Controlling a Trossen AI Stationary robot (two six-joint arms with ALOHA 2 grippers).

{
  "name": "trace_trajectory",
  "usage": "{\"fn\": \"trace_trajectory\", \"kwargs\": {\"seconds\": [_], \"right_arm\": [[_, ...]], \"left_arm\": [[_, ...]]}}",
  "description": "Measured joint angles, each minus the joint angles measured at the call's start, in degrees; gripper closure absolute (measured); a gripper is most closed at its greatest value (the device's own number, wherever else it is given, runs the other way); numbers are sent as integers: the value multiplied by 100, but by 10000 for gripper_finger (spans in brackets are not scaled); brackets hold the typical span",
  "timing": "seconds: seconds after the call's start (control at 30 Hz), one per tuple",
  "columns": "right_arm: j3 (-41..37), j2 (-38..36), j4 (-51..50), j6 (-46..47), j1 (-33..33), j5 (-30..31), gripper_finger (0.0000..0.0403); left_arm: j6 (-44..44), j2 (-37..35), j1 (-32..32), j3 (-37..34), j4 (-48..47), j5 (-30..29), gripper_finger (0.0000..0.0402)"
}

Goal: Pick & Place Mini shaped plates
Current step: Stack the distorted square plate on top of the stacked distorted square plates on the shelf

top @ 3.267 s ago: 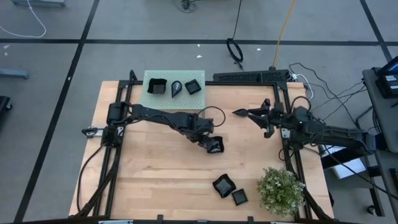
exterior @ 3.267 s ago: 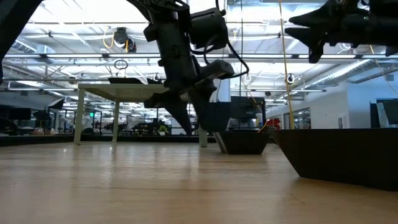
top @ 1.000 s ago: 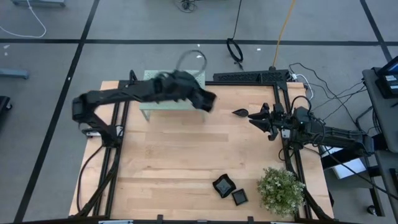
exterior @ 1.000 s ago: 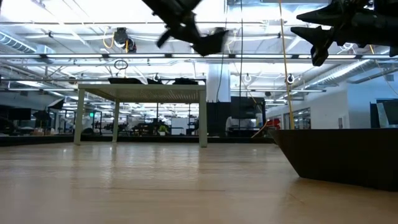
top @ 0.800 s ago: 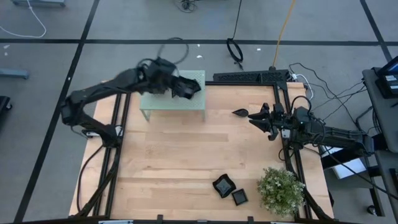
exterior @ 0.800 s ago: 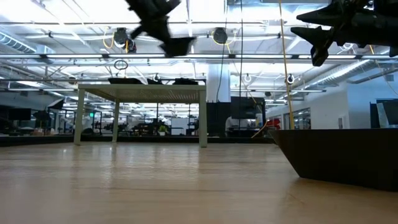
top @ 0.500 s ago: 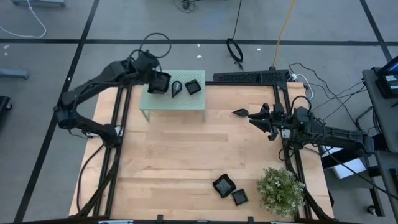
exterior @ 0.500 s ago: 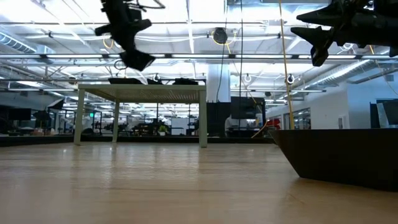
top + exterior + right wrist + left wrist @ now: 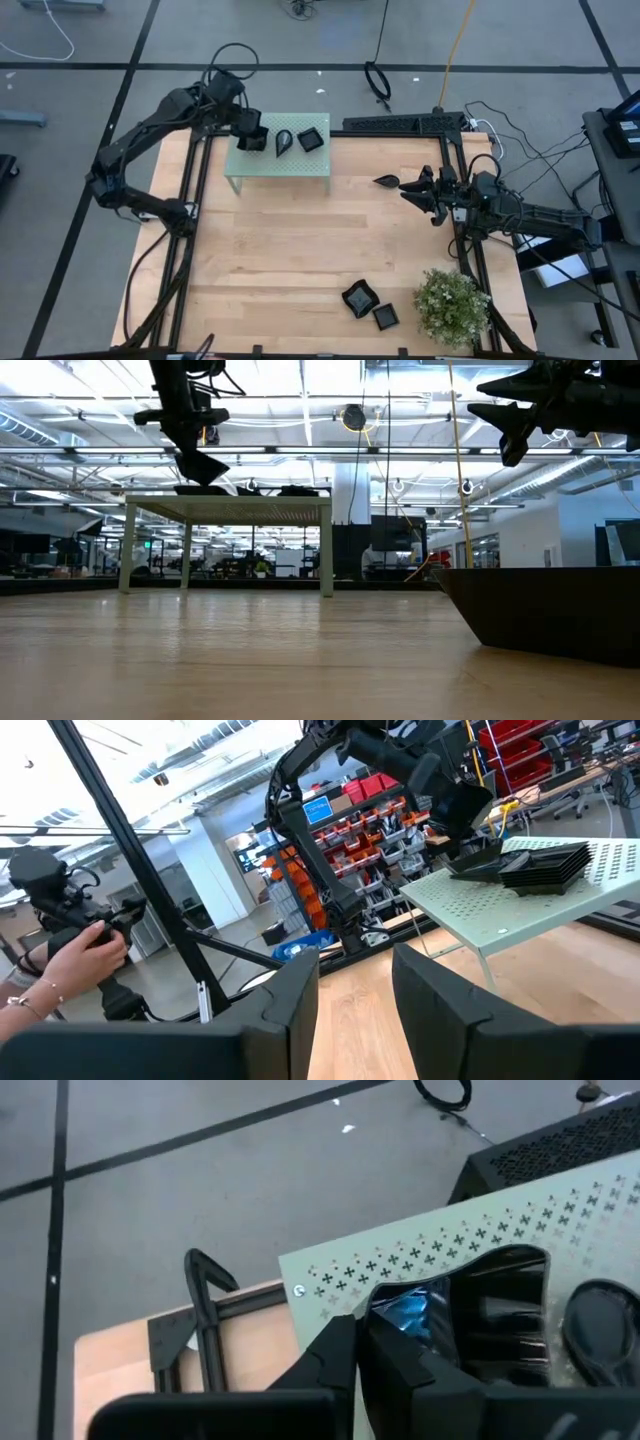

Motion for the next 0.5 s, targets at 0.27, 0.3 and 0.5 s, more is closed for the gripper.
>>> {"fn": "trace_trajectory", "kwargs": {"seconds": [0.27, 0.3, 0.5], "right_arm": [[0, -1, 0, 1, 0, 0, 286], [0, -2, 0, 0, 0, 0, 286], [0, -2, 0, 2, 0, 0, 287]], "left_arm": [[-528, 275, -47, -2, 73, 46, 394], [-559, 306, -60, -2, 73, 46, 390], [-574, 352, -64, -4, 29, 107, 385]]}}
